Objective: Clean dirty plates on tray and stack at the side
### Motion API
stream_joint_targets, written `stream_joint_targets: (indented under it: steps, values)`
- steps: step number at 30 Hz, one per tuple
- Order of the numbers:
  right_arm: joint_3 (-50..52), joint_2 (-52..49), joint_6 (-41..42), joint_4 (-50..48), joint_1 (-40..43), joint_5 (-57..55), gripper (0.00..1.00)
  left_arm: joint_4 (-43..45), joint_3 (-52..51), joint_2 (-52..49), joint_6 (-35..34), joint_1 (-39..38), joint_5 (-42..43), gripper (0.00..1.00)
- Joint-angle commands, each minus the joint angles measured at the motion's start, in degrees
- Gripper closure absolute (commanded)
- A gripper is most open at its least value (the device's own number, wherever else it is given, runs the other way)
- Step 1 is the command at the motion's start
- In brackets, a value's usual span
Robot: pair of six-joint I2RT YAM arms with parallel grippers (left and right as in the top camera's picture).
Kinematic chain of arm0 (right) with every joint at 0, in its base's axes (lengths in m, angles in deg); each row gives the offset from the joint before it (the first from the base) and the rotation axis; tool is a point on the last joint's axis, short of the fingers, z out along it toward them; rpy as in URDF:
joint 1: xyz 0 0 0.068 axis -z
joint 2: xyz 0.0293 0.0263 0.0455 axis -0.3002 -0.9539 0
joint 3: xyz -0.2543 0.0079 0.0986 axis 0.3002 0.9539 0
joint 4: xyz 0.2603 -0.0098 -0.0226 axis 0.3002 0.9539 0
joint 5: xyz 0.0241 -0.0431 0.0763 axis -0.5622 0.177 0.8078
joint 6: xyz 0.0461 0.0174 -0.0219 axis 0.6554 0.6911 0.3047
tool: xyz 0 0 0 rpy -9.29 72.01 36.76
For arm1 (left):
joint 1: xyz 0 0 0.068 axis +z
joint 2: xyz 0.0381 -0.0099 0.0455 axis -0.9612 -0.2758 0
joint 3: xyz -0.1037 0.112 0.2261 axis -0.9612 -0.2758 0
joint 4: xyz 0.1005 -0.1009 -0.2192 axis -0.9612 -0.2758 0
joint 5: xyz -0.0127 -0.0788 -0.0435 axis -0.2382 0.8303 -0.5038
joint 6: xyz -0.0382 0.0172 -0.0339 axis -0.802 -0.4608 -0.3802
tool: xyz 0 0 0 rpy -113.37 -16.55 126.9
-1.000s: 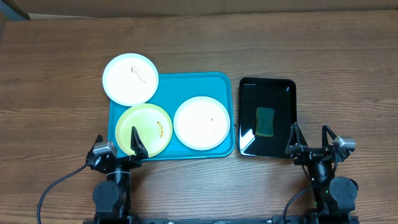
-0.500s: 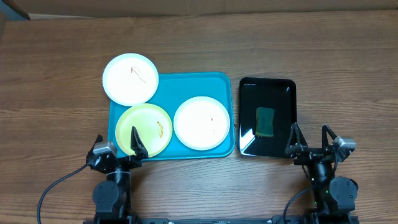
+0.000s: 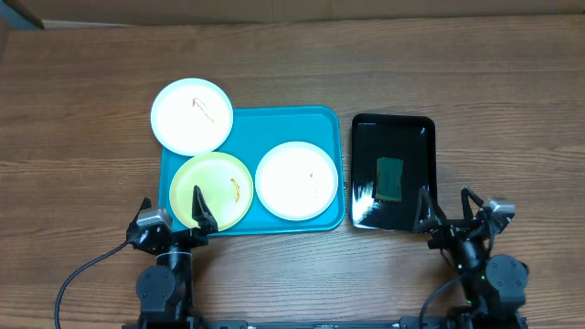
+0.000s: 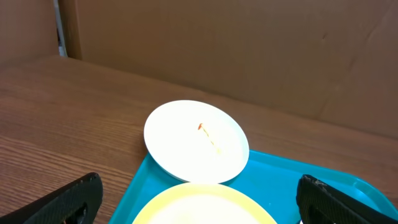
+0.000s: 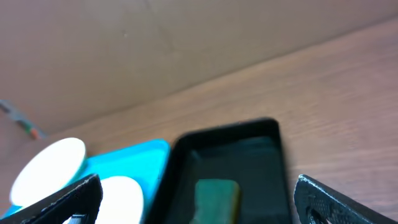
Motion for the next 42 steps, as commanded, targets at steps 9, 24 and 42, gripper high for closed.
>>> stream_joint_targets:
  steps: [9,24,42]
  values:
    - [-51.9,-33.6,-3.6,39.1,0.4,2.6,0.0,0.1,-0.2,0.3,0.9,0.3,-0.8,0.0]
    - [-84.3,-72.8,-3.5,71.1,0.4,10.5,0.01,0.1,-0.2,0.3,0.9,0.3,-0.8,0.0]
    - [-67.6,-76.5,-2.2,62.8,-9.1,1.4,0.18,6.9,3.8,0.2,-2.5,0.3,20.2,0.0]
